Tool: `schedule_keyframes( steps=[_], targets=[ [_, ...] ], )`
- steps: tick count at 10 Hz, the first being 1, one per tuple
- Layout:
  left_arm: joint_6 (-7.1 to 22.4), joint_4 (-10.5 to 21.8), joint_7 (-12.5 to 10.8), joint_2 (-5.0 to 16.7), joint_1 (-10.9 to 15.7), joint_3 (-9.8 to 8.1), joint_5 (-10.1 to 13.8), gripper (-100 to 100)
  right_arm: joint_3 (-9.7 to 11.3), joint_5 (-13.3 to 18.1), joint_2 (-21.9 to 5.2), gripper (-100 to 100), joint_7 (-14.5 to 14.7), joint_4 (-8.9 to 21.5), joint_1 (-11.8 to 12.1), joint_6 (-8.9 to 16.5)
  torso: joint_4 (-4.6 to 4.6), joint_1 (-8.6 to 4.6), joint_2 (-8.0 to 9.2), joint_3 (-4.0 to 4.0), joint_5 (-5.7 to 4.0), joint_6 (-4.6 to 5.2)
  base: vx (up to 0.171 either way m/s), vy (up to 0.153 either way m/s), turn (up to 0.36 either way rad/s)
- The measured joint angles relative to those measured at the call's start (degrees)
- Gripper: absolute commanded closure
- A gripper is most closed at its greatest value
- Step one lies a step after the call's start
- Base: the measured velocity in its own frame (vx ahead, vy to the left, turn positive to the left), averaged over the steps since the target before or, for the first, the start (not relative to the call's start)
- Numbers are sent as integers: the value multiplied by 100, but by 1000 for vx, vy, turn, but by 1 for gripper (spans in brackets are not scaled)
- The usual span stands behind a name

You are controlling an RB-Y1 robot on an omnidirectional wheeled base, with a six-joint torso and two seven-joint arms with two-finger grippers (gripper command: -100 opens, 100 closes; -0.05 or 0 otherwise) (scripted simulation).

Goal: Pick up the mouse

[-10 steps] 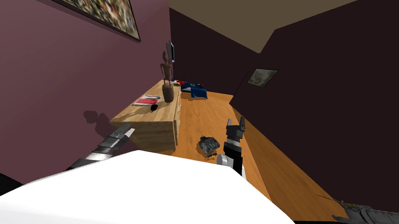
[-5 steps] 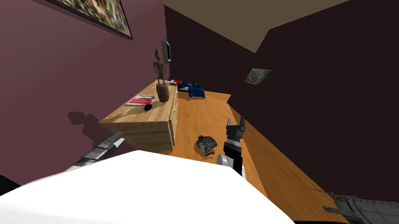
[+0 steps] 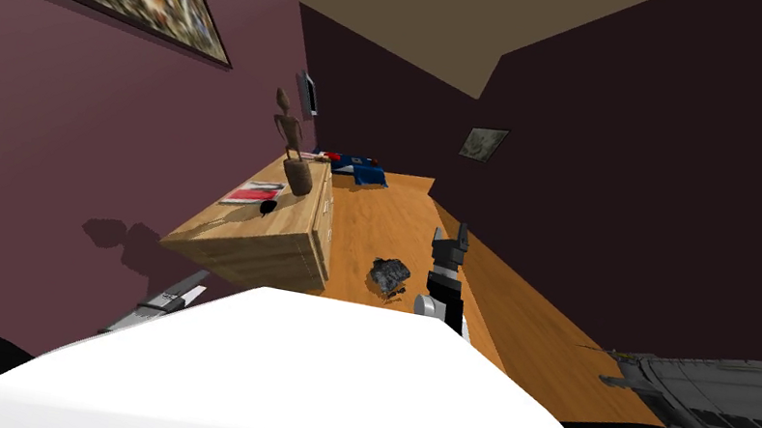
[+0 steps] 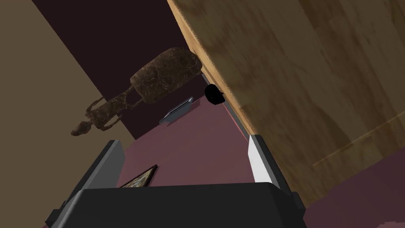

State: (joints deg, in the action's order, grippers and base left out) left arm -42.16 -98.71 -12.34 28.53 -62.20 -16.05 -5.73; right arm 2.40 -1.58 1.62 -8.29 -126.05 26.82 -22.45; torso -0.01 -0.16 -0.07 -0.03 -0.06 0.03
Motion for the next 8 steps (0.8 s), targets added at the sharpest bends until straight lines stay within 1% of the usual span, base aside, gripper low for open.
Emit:
schedule_keyframes(
  steps=[1, 2, 3, 4, 5, 6, 7, 8],
  targets=[
    [-80, 147, -35, 62, -84, -44, -25, -100, 0, 0, 0, 0, 0, 0, 0, 0, 0, 1, -2, -1, 1, -1, 43, -75, -130],
    [-108, 304, -124, 242, -220, -145, -53, -100, 0, 0, 0, 0, 0, 0, 0, 0, -1, -5, -5, -3, -1, 1, 48, -54, -63],
    [-111, 362, -166, 289, -315, -181, -84, -100, 0, 0, 0, 0, 0, 0, 1, 0, -1, -2, -7, -4, 0, -1, 64, -60, -137],
    [-164, 560, -220, 435, -389, -243, -132, -100, 0, 0, 0, 0, 0, 0, 0, 0, -2, -2, -13, -7, 0, 2, 56, -45, -73],
    [-234, 762, -254, 506, -421, -273, -160, -100, -1, 0, 0, 0, 0, 0, 1, 0, -2, 3, -12, -7, 1, -1, 74, -47, -145],
    [-297, 930, -291, 595, -587, -335, -213, -100, 0, 0, 0, 0, 0, 0, 1, 0, -3, 2, -16, -9, 0, 1, 102, -70, -268],
    [-339, 1155, -365, 778, -686, -407, -283, -100, 0, 0, 0, 0, 0, 0, 1, 0, -5, -2, -26, -15, 0, 4, 73, -49, -66],
    [-323, 1233, -408, 841, -769, -443, -322, -100, -1, 0, 0, 0, 0, 0, 1, 0, -4, -1, -20, -12, 0, -3, 90, -44, -89]
  ],
)
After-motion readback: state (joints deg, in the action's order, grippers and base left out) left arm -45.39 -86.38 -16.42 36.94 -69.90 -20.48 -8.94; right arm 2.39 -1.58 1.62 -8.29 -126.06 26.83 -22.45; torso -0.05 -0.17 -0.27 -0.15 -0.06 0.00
